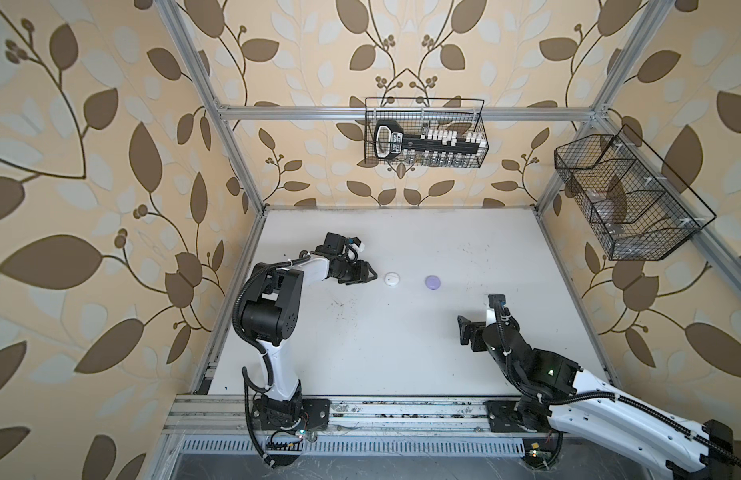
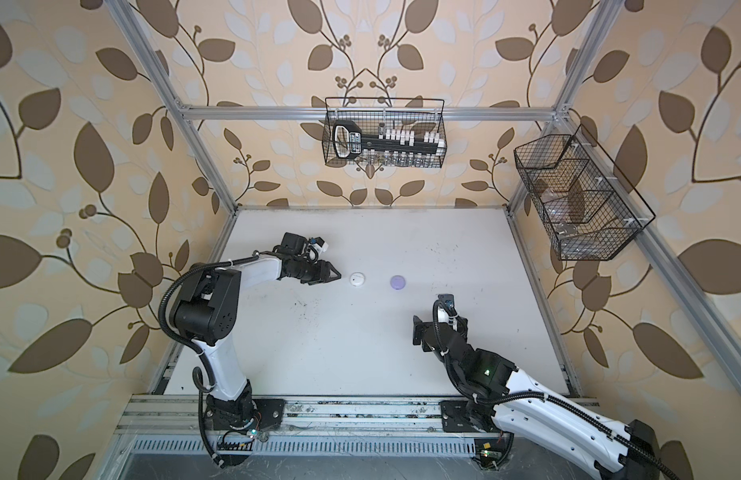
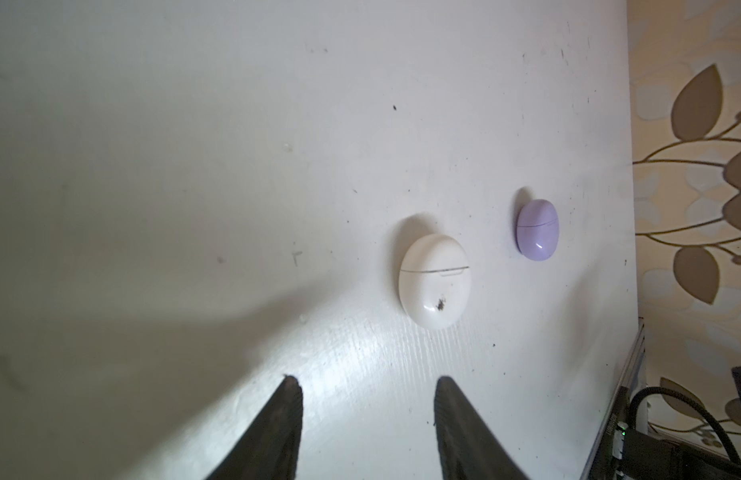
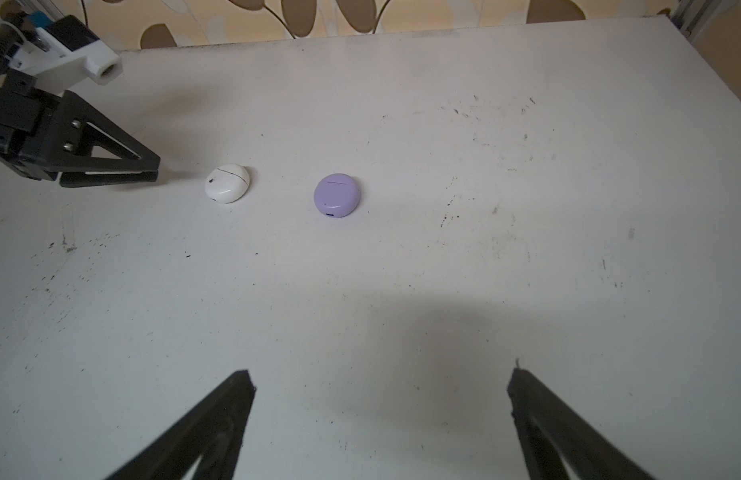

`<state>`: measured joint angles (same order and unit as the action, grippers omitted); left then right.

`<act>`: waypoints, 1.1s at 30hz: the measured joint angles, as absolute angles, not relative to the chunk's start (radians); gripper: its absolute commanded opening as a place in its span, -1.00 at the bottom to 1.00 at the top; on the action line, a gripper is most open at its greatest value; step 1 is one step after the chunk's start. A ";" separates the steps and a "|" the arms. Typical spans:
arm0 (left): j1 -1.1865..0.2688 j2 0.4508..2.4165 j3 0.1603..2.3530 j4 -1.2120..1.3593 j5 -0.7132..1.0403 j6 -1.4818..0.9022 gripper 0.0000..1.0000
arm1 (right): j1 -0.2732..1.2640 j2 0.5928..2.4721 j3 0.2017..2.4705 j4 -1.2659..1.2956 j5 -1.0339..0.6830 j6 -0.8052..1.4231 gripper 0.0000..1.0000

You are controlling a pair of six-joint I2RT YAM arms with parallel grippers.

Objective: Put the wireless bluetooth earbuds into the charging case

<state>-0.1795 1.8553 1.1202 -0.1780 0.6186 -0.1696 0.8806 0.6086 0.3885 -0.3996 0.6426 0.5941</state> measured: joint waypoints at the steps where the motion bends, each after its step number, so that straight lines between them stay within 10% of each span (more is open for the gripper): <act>1: -0.167 1.835 1.115 -0.175 0.616 -0.165 0.22 | 0.871 0.608 0.389 -0.400 0.636 0.594 1.00; 12: -0.029 1.624 1.000 -0.127 0.555 -0.136 0.98 | 0.792 0.609 0.389 -0.408 0.606 0.603 1.00; 33: 0.274 1.294 0.685 0.097 0.329 -0.036 0.98 | 0.472 0.688 0.506 -0.393 0.564 0.539 1.00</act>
<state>0.2737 1.2942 0.6849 0.0971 0.3290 -0.0360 0.4725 0.6880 0.5064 -0.3931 0.5636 0.5388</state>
